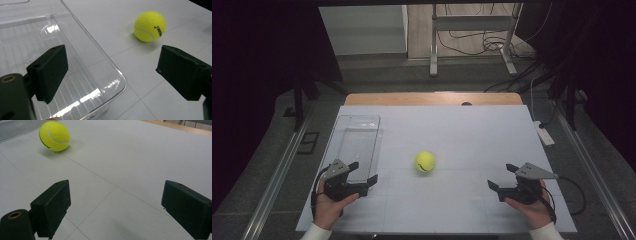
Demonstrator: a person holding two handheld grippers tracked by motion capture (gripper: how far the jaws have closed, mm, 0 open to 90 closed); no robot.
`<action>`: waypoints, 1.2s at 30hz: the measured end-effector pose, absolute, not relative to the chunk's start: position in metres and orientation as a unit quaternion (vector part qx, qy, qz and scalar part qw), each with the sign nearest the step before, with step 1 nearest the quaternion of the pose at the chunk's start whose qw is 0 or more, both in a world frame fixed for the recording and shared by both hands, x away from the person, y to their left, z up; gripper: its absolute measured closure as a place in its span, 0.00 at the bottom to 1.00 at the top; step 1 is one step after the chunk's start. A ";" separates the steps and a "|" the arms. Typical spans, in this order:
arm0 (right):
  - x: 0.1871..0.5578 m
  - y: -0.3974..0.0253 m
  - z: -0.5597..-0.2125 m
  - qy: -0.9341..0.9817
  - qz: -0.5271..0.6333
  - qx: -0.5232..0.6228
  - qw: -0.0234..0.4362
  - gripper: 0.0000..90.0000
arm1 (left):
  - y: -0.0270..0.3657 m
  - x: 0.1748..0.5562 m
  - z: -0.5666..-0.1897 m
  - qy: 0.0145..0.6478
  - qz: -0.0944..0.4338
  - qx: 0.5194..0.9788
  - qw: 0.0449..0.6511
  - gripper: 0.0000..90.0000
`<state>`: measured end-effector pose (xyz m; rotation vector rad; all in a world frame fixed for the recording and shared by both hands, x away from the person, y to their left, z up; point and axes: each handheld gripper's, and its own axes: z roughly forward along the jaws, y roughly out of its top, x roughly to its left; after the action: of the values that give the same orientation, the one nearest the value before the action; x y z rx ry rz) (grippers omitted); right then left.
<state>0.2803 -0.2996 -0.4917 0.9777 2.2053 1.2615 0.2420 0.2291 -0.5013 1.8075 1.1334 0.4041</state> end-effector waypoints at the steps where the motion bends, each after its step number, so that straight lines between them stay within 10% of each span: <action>1: 0.280 -0.299 -0.492 0.793 0.453 0.349 0.208 0.10 | 0.229 0.242 -0.501 0.460 0.165 0.737 0.466 0.12; 36: 0.278 -0.298 -0.493 0.802 0.448 0.341 0.201 0.11 | 0.227 0.241 -0.500 0.461 0.166 0.739 0.463 0.13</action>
<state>0.2784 -0.2980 -0.4932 0.9533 2.2399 1.2511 0.2409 0.2274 -0.5001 1.8161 1.1319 0.4084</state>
